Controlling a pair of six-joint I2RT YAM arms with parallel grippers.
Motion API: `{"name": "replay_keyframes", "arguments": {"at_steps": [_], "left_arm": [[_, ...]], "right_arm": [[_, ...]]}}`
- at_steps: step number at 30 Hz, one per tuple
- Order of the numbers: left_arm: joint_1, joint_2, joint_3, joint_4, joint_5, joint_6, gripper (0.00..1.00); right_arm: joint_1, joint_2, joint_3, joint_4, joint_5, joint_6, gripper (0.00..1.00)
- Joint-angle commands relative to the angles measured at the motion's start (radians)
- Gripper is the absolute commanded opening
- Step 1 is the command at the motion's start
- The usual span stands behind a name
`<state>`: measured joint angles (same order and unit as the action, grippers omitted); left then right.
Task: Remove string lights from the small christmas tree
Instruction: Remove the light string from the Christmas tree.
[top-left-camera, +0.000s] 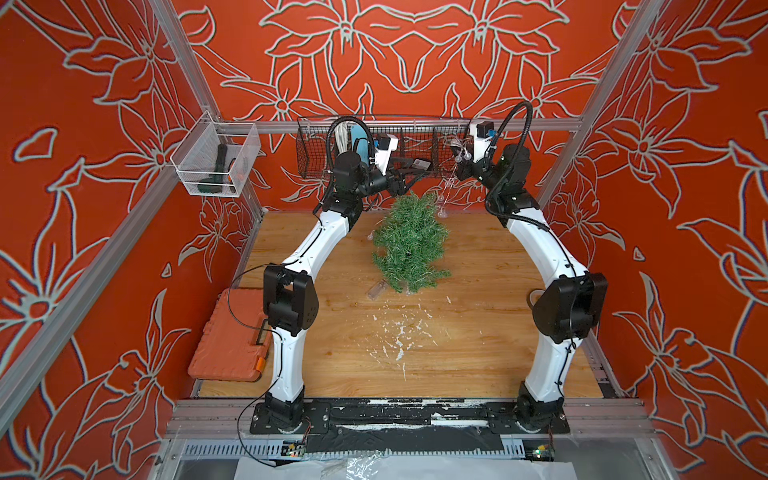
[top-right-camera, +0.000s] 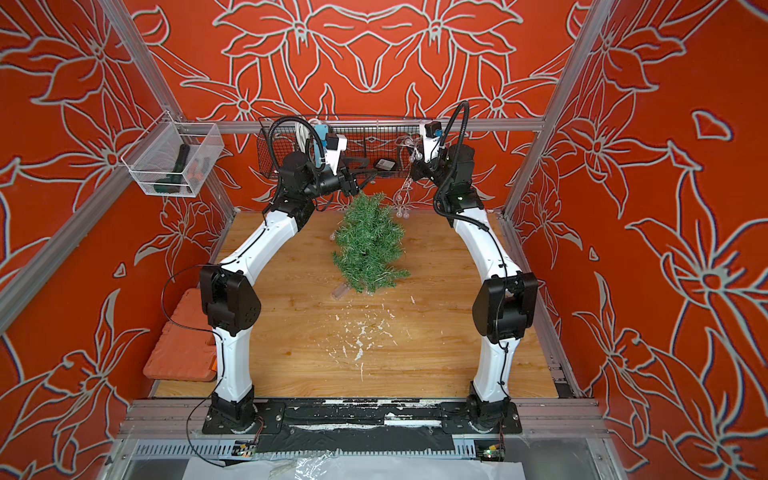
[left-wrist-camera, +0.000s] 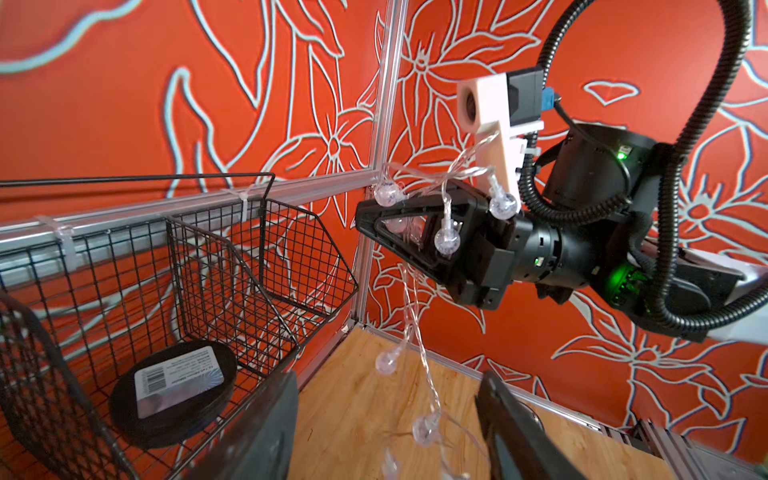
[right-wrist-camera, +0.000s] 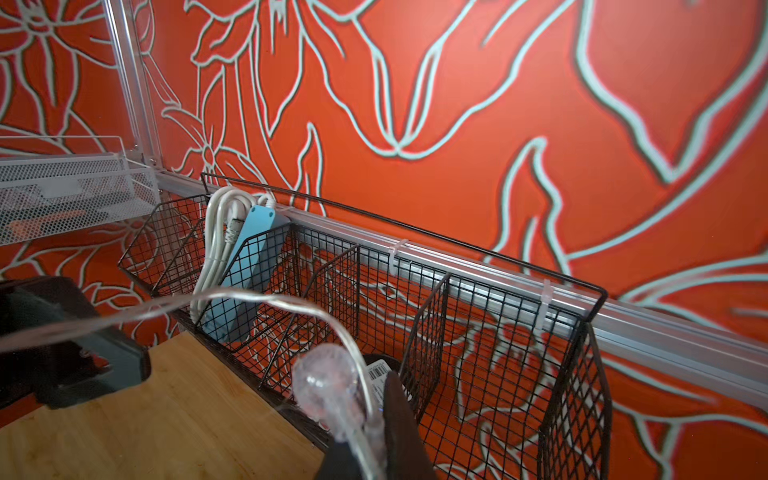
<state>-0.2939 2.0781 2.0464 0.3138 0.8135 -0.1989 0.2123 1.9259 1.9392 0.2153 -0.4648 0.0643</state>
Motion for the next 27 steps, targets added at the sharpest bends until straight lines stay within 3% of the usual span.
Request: {"name": "replay_keyframes", "arguments": {"at_steps": [1, 7, 15, 20, 27], "left_arm": [[0.004, -0.073, -0.024, -0.005, -0.041, 0.009, 0.66], [0.002, -0.215, -0.230, 0.081, -0.098, -0.025, 0.67], [0.002, -0.245, -0.278, 0.070, -0.080, -0.029, 0.67], [0.002, -0.246, -0.274, 0.064, -0.038, -0.020, 0.67], [0.009, -0.176, -0.163, 0.037, 0.018, 0.014, 0.67]], "right_arm": [[-0.001, -0.074, -0.009, 0.021, -0.025, -0.025, 0.00], [0.011, -0.250, -0.145, 0.077, -0.076, -0.010, 0.00], [0.012, -0.324, -0.115, 0.145, -0.227, 0.128, 0.00], [0.009, -0.292, -0.018, 0.082, -0.257, 0.125, 0.00], [0.000, -0.101, 0.257, -0.022, -0.344, 0.162, 0.00]]}}
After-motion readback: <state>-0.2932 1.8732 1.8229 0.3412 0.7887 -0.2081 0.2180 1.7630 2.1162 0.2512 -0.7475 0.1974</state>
